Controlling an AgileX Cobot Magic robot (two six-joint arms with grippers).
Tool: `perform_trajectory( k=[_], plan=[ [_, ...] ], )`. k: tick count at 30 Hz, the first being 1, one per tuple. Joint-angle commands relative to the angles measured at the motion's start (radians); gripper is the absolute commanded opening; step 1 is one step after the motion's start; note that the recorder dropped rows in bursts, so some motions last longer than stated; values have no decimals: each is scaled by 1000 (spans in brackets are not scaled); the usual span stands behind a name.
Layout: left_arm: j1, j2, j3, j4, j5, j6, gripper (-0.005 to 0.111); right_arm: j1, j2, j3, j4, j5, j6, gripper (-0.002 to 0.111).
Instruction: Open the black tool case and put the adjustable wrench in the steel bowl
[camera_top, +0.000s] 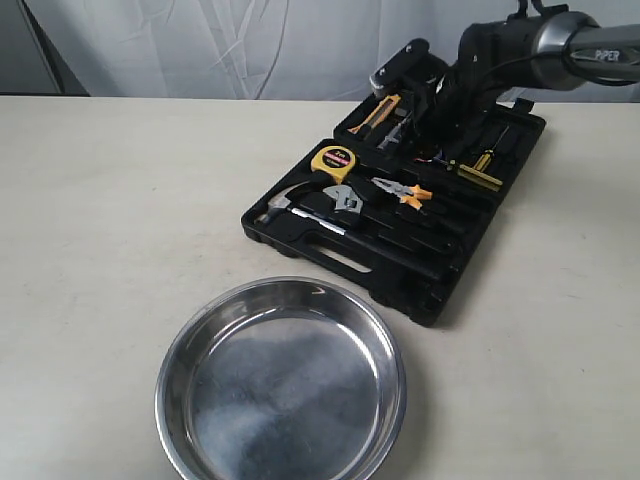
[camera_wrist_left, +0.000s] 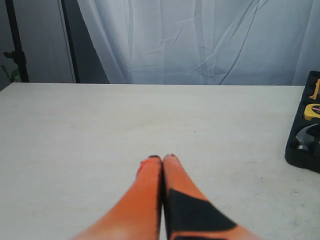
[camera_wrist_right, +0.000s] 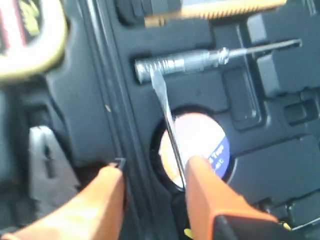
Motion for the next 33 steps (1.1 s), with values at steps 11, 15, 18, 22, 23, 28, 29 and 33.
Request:
perform_trajectory(
  k=[11, 15, 18, 22, 23, 28, 29, 33],
  plan=[
    [1, -4, 5, -1, -11, 0, 0, -2, -130, 1, 134, 433, -41, 0],
    [1, -4, 5, 1, -11, 0, 0, 1, -119, 1, 372, 458, -241, 24],
    [1, -4, 5, 4, -11, 0, 0, 43, -99, 1, 321, 450, -261, 46],
    [1, -4, 5, 8, -11, 0, 0, 118, -44, 1, 230, 371, -261, 46],
    [1, -4, 5, 8, -11, 0, 0, 133, -37, 1, 175, 353, -241, 46],
    [1, -4, 5, 8, -11, 0, 0, 136, -35, 1, 83, 322, -132, 46],
    [1, -4, 5, 8, -11, 0, 0, 136, -35, 1, 80, 319, -133, 46],
    [1, -4, 5, 8, -11, 0, 0, 136, -28, 1, 91, 317, -133, 46]
  ],
)
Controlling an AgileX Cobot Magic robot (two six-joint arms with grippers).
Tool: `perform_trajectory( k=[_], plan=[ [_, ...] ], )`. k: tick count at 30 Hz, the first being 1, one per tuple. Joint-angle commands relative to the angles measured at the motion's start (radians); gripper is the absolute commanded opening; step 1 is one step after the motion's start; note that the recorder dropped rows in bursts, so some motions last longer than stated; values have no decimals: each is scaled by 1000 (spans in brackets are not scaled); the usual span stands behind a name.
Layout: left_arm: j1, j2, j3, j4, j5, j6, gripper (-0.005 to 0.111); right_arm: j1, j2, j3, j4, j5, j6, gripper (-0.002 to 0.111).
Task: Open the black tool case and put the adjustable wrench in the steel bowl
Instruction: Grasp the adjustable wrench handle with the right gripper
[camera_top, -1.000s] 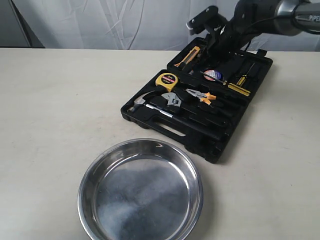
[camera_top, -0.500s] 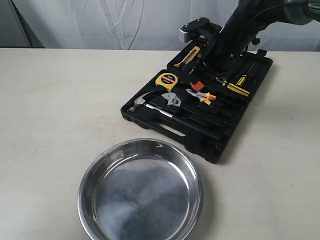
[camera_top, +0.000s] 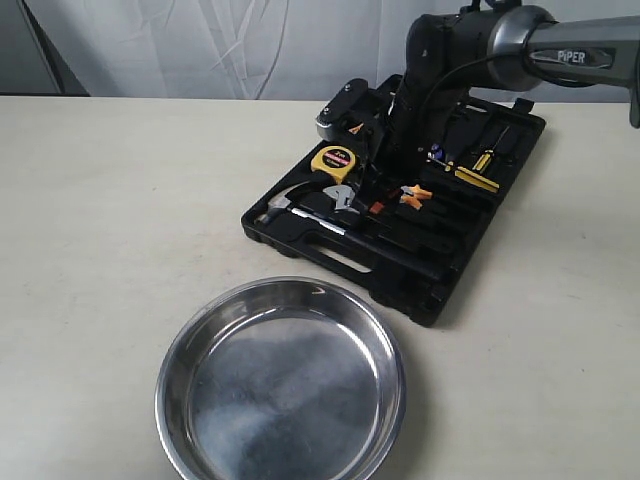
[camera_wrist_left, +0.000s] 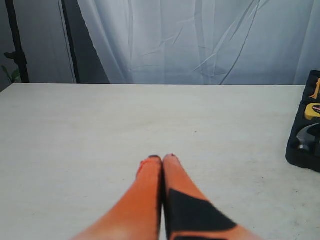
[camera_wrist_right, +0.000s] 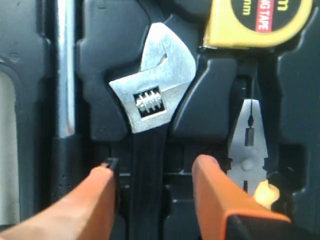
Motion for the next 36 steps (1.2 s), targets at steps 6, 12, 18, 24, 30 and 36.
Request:
perform_trajectory(
  k=[6, 12, 18, 24, 30, 36],
  plan=[
    [1, -4, 5, 2, -11, 0, 0, -5, 42, 1, -1, -2, 8, 46],
    [1, -4, 5, 2, -11, 0, 0, -5, 71, 1, 10, -2, 8, 46],
    [1, -4, 5, 2, -11, 0, 0, -5, 90, 1, 10, -9, 8, 37],
    [1, -4, 5, 2, -11, 0, 0, -5, 99, 1, 10, -10, 11, 0],
    [1, -4, 5, 2, -11, 0, 0, -5, 97, 1, 10, -14, 11, 0],
    [1, -4, 5, 2, -11, 0, 0, -5, 47, 1, 17, -47, 11, 0]
  ],
)
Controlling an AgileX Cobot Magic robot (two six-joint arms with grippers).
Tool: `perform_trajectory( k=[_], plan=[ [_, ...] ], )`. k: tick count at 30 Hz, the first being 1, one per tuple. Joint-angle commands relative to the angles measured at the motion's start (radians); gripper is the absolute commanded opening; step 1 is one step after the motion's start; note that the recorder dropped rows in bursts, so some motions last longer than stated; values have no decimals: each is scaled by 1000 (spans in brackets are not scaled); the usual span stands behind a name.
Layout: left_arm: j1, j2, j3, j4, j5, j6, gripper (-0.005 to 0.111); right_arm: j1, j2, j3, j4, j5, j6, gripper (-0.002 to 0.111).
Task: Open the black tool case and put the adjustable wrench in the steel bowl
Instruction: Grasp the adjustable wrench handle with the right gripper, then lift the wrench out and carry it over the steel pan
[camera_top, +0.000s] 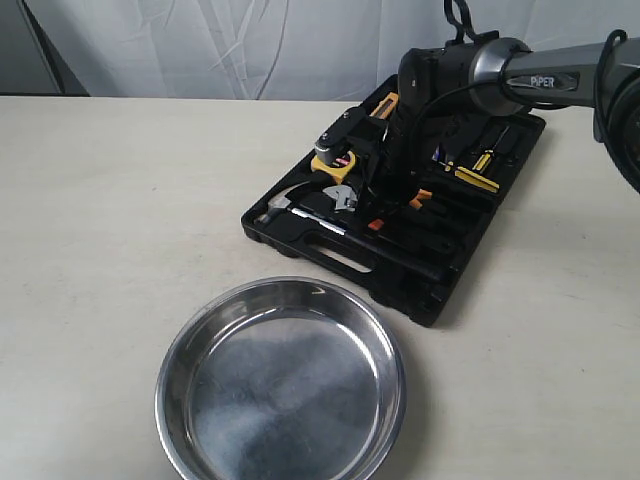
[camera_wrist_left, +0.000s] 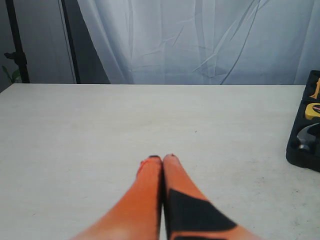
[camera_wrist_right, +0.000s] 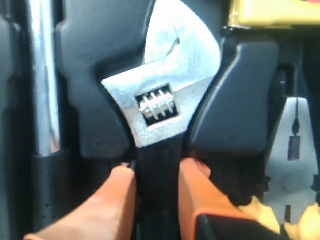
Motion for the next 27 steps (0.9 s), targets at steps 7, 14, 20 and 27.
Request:
perform_trajectory(
  k=[7, 14, 20, 27],
  plan=[
    [1, -4, 5, 0, -11, 0, 0, -4, -101, 1, 5, -22, -3, 0],
    [1, -4, 5, 0, -11, 0, 0, -4, -158, 1, 56, -35, -7, 0],
    [1, -4, 5, 0, -11, 0, 0, -4, -160, 1, 93, -3, -9, 0],
    [1, -4, 5, 2, -11, 0, 0, -2, -216, 1, 263, 143, -75, 0]
  ],
)
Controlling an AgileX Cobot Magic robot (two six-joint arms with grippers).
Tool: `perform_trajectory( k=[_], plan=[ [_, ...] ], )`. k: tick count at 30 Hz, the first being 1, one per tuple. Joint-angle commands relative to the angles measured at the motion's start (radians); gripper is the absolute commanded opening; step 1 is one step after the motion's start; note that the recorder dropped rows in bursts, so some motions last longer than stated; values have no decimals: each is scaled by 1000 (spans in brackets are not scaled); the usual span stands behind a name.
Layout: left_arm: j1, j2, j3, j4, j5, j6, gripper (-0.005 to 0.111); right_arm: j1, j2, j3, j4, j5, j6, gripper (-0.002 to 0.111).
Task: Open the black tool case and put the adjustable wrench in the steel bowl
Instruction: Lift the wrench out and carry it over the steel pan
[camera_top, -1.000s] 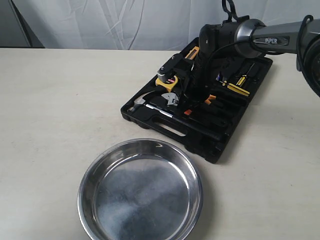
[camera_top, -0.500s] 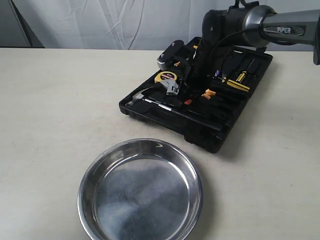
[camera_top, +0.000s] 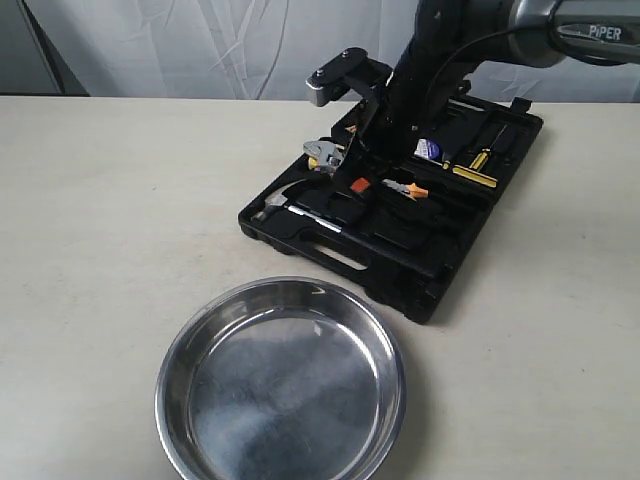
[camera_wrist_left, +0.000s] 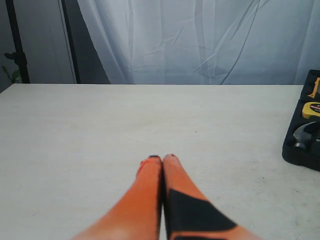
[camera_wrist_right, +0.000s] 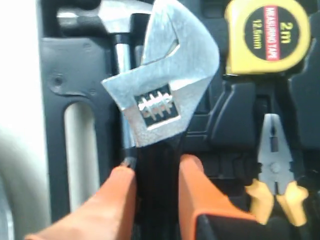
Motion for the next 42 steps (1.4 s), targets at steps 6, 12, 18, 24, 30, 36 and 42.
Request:
perform_trajectory(
  k=[6, 12, 18, 24, 30, 36, 42],
  plan=[
    [1, -4, 5, 2, -11, 0, 0, 42, -99, 6, 246, 197, -138, 0],
    [1, -4, 5, 2, -11, 0, 0, 158, -125, 105, 239, 153, -138, 0],
    [1, -4, 5, 2, -11, 0, 0, 236, -181, 264, 243, 27, -95, 0],
    [1, -4, 5, 4, -11, 0, 0, 282, -205, 386, 287, 3, -84, 0],
    [1, -4, 5, 8, -11, 0, 0, 335, -205, 450, 307, -10, -82, 0],
    [1, -4, 5, 20, -11, 0, 0, 341, -155, 457, 331, -49, -82, 3],
    [1, -4, 5, 20, -11, 0, 0, 341, -114, 457, 326, -47, -82, 29]
  ],
)
